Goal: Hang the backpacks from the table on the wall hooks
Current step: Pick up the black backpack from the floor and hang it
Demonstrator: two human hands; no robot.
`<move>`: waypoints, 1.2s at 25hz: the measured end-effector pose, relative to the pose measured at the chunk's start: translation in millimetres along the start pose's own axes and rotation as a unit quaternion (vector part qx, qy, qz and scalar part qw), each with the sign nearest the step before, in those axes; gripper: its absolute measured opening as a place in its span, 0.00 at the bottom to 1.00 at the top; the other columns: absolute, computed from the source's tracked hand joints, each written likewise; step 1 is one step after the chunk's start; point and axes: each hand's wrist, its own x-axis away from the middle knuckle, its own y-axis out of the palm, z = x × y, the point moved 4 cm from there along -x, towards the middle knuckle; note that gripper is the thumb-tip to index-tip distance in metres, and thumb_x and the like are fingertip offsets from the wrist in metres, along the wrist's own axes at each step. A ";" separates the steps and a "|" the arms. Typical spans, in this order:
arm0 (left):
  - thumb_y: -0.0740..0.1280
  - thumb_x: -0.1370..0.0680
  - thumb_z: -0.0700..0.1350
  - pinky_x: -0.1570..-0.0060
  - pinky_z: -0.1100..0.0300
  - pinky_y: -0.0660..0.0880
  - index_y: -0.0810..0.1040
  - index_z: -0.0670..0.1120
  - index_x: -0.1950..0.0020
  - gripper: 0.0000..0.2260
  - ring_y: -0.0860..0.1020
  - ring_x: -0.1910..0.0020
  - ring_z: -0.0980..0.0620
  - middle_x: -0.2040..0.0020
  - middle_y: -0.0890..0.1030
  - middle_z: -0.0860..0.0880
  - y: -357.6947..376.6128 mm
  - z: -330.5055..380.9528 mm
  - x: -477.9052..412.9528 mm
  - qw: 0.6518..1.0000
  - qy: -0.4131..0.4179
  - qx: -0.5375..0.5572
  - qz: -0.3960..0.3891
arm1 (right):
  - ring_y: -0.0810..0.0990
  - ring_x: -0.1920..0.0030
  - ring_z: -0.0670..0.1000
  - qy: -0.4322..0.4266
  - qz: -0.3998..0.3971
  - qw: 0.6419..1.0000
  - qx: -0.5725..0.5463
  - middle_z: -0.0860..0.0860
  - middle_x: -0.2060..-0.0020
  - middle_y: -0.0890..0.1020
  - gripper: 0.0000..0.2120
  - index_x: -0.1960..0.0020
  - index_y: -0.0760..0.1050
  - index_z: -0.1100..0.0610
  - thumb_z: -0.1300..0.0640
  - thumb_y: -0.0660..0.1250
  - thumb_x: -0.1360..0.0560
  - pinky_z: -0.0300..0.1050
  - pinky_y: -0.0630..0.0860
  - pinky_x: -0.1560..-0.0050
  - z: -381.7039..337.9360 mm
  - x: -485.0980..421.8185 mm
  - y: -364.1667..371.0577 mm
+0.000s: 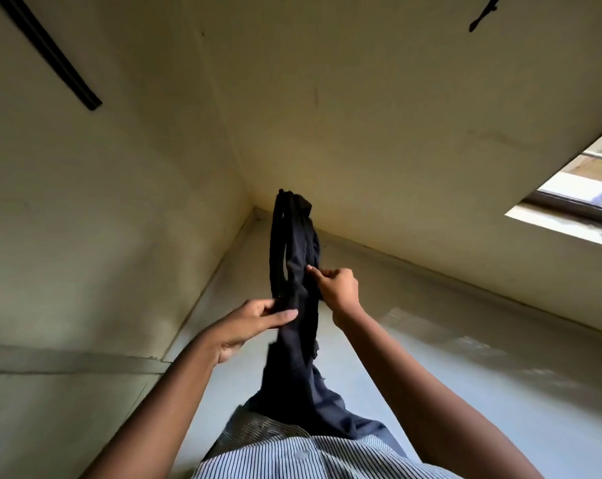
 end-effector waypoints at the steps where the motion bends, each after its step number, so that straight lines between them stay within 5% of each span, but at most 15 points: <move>1: 0.68 0.31 0.63 0.43 0.68 0.71 0.69 0.48 0.30 0.33 0.76 0.38 0.57 0.36 0.77 0.52 -5.0 4.7 -3.5 0.999 -0.020 -0.034 0.007 | 0.73 0.66 0.48 -0.004 -0.012 1.000 0.006 0.57 0.69 0.79 0.25 0.59 0.77 0.71 0.46 0.70 0.31 0.50 0.79 0.58 0.6 4.8 0.1; 3: 0.63 0.35 0.71 0.41 0.53 0.69 0.59 0.52 0.26 0.43 0.74 0.35 0.49 0.30 0.70 0.50 -19.7 20.3 -18.8 0.993 -0.054 -0.029 0.101 | 0.70 0.69 0.46 -0.038 -0.052 0.998 0.014 0.54 0.71 0.73 0.23 0.67 0.75 0.69 0.47 0.70 0.29 0.43 0.70 0.66 -1.2 13.6 4.2; 5: 0.64 0.35 0.71 0.46 0.51 0.71 0.62 0.51 0.28 0.41 0.73 0.36 0.45 0.33 0.71 0.51 -26.6 44.0 -35.4 0.982 -0.045 0.085 0.161 | 0.64 0.71 0.46 -0.086 -0.080 0.993 0.019 0.54 0.72 0.68 0.22 0.74 0.69 0.61 0.49 0.69 0.28 0.42 0.62 0.68 -13.0 27.4 5.5; 10: 0.70 0.27 0.45 0.43 0.52 0.75 0.72 0.37 0.36 0.23 0.77 0.40 0.43 0.37 0.77 0.40 -39.2 66.8 -55.7 0.950 0.016 0.106 0.294 | 0.69 0.70 0.51 -0.111 -0.105 0.988 0.024 0.58 0.73 0.72 0.23 0.70 0.72 0.63 0.46 0.66 0.26 0.44 0.64 0.68 -29.7 32.0 5.8; 12: 0.71 0.28 0.43 0.42 0.48 0.76 0.74 0.35 0.39 0.20 0.79 0.43 0.42 0.40 0.79 0.39 -45.3 58.5 -50.2 0.946 0.039 0.131 0.294 | 0.82 0.62 0.52 -0.084 -0.088 0.993 0.007 0.57 0.68 0.82 0.22 0.63 0.80 0.63 0.44 0.64 0.26 0.48 0.77 0.57 -29.6 24.2 0.4; 14: 0.70 0.27 0.39 0.49 0.53 0.77 0.77 0.35 0.43 0.15 0.79 0.47 0.45 0.43 0.80 0.39 -44.9 52.4 -41.8 0.944 0.071 0.164 0.275 | 0.83 0.57 0.51 -0.080 -0.046 0.995 -0.033 0.52 0.63 0.84 0.19 0.54 0.83 0.57 0.42 0.65 0.27 0.52 0.80 0.47 -36.1 13.6 -10.0; 18: 0.69 0.27 0.35 0.56 0.61 0.73 0.76 0.34 0.40 0.16 0.77 0.48 0.48 0.43 0.79 0.38 -27.8 38.4 -29.7 0.953 0.106 0.149 0.243 | 0.80 0.57 0.45 -0.047 -0.081 0.977 -0.191 0.48 0.55 0.81 0.27 0.40 0.77 0.53 0.38 0.68 0.32 0.42 0.79 0.57 -64.9 3.6 -16.4; 20: 0.70 0.27 0.36 0.56 0.64 0.73 0.76 0.35 0.39 0.17 0.77 0.48 0.49 0.42 0.80 0.38 -22.0 36.1 -26.3 0.963 0.119 0.088 0.227 | 0.77 0.60 0.45 -0.015 -0.076 0.978 -0.194 0.48 0.58 0.78 0.32 0.41 0.75 0.51 0.33 0.69 0.37 0.40 0.75 0.64 -69.9 -1.1 -9.1; 23: 0.70 0.27 0.39 0.53 0.66 0.74 0.75 0.39 0.37 0.19 0.78 0.47 0.51 0.41 0.80 0.42 -21.3 40.8 -14.3 0.969 0.137 0.012 0.206 | 0.71 0.74 0.44 -0.024 -0.067 0.961 -0.268 0.49 0.71 0.72 0.17 0.50 0.74 0.56 0.46 0.72 0.31 0.36 0.69 0.72 -61.8 -9.9 -1.7; 25: 0.73 0.30 0.49 0.44 0.60 0.75 0.74 0.44 0.35 0.25 0.78 0.43 0.51 0.38 0.79 0.46 -27.1 47.2 -9.3 0.979 0.132 0.005 0.155 | 0.67 0.78 0.43 -0.047 -0.088 0.956 -0.276 0.51 0.74 0.70 0.09 0.61 0.72 0.57 0.55 0.69 0.27 0.35 0.65 0.73 -56.4 -9.2 1.3; 27: 0.73 0.40 0.65 0.35 0.53 0.70 0.71 0.48 0.32 0.40 0.75 0.38 0.52 0.36 0.77 0.51 -32.8 54.7 -9.5 0.987 0.104 0.044 0.116 | 0.65 0.79 0.42 -0.066 -0.107 0.962 -0.242 0.50 0.77 0.70 0.13 0.68 0.69 0.56 0.57 0.68 0.26 0.38 0.62 0.71 -48.9 -3.7 6.1; 28: 0.73 0.43 0.69 0.34 0.53 0.69 0.71 0.48 0.32 0.44 0.74 0.37 0.52 0.36 0.77 0.52 -34.6 60.5 -10.8 0.985 0.099 0.053 0.129 | 0.66 0.79 0.43 -0.067 -0.114 0.966 -0.221 0.49 0.78 0.71 0.15 0.70 0.69 0.55 0.57 0.68 0.26 0.37 0.62 0.72 -43.9 0.2 9.4; 30: 0.73 0.38 0.65 0.41 0.57 0.73 0.75 0.44 0.38 0.36 0.77 0.41 0.50 0.41 0.80 0.49 -36.8 68.6 -11.4 0.966 0.110 0.017 0.233 | 0.66 0.78 0.44 -0.068 -0.135 0.971 -0.183 0.48 0.79 0.72 0.16 0.72 0.70 0.54 0.56 0.69 0.26 0.35 0.63 0.75 -36.0 8.7 16.4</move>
